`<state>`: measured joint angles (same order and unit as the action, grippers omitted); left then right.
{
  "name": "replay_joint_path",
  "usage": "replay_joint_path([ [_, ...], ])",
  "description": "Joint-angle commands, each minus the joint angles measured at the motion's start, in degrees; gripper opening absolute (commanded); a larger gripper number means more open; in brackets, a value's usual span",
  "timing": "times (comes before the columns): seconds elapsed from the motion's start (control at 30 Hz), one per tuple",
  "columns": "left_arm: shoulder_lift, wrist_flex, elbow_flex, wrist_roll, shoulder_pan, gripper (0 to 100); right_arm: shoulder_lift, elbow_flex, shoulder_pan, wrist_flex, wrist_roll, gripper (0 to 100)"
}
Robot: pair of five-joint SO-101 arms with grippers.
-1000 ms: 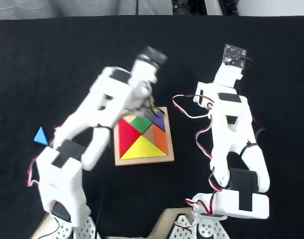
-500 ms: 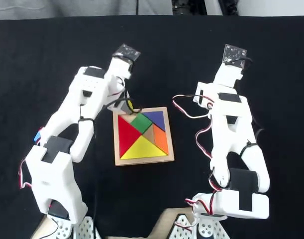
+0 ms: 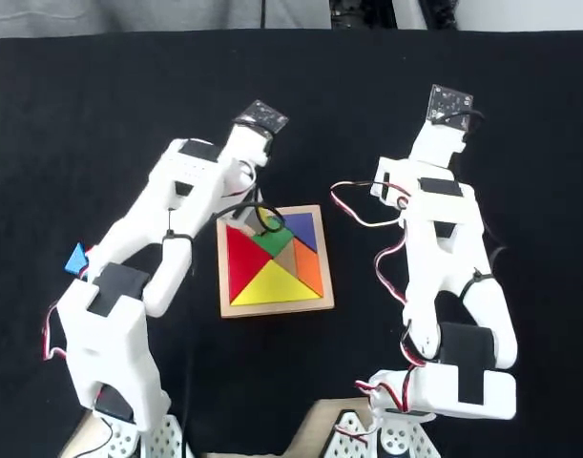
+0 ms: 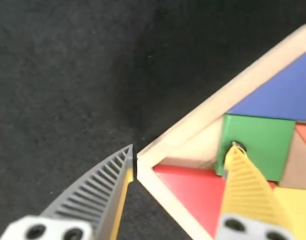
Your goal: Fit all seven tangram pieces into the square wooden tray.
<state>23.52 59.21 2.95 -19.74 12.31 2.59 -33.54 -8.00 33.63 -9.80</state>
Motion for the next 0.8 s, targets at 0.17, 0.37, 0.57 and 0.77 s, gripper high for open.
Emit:
replay_joint_path([
  [0.17, -0.4, -0.4, 1.7, -0.4, 0.4, 28, 0.4, 2.2, -0.2, -1.1, 0.4, 1.1],
  [0.37, -1.4, 1.6, 0.1, -0.4, -2.6, 28, 0.4, 2.2, -0.2, -1.1, 0.4, 1.1],
  [0.57, -4.1, 3.3, -0.5, -0.4, -3.1, 28, 0.4, 2.2, 0.9, -1.1, 0.4, 1.1],
  [0.77, -5.7, 2.7, -0.9, -0.4, -4.2, 28, 0.4, 2.1, 1.0, -1.1, 0.4, 1.1],
])
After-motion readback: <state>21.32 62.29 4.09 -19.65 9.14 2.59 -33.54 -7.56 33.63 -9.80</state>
